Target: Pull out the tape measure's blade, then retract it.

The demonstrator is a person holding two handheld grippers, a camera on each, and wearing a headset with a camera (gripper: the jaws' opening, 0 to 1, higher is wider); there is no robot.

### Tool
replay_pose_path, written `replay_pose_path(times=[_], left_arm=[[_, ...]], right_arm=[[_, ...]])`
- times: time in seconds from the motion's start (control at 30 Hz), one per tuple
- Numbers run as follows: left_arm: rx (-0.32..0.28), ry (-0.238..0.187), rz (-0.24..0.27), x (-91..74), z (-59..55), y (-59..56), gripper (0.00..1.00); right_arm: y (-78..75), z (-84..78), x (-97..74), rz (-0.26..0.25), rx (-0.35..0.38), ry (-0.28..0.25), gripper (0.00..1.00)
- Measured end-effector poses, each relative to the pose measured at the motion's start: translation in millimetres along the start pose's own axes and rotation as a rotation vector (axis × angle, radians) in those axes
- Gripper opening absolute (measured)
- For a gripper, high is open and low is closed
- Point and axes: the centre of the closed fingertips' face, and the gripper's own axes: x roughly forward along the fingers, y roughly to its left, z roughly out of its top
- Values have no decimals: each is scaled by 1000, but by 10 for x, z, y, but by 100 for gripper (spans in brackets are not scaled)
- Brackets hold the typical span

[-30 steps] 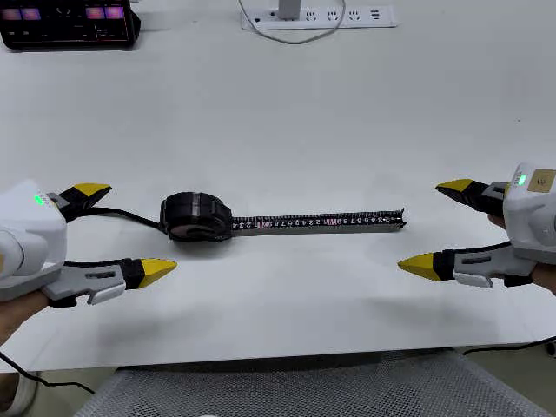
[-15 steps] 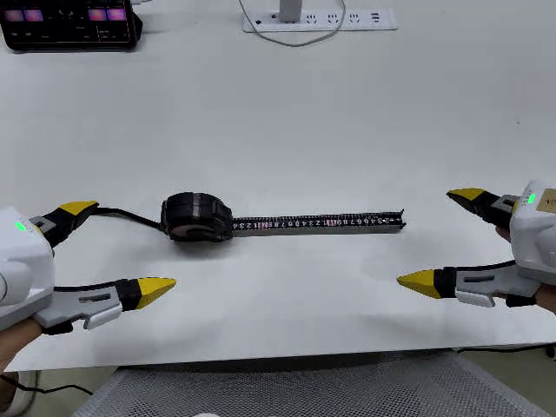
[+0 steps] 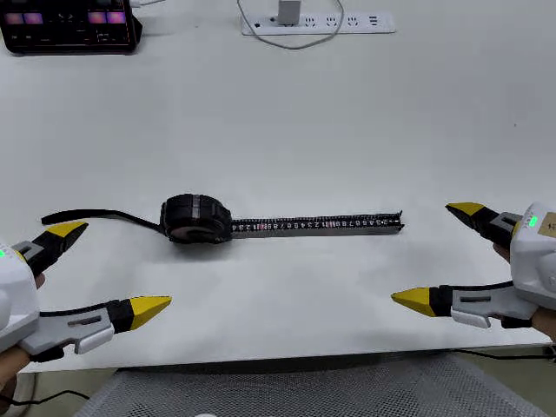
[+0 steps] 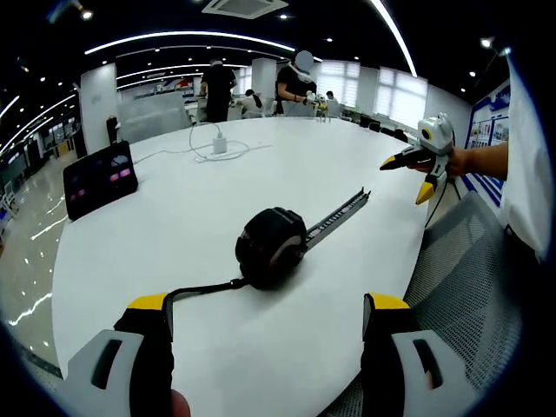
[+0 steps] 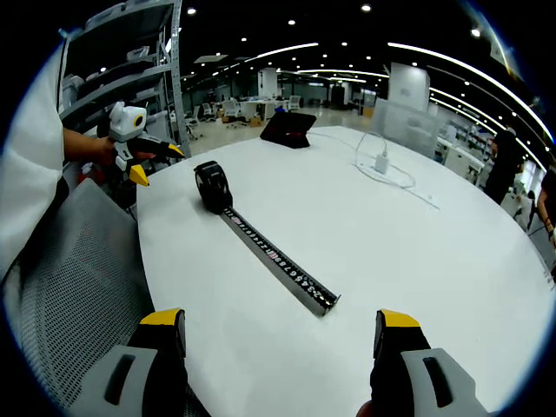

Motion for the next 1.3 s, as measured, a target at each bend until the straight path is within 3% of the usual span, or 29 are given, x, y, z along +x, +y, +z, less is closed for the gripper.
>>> replay_pose_path(times=[0.37,0.93,1.3], left_arm=[[-36,-10,14,-82,-40,-49,89],[-56,-10,17,-97,-106,-81,88],[-58,-5,11,-82,-116,-113,88]], right_arm=[[42,-120,-22,-11,49,-37,89],[74,-281,-32,-9,83,-16,91],[99,-258,-39,-3,86,-12,92]])
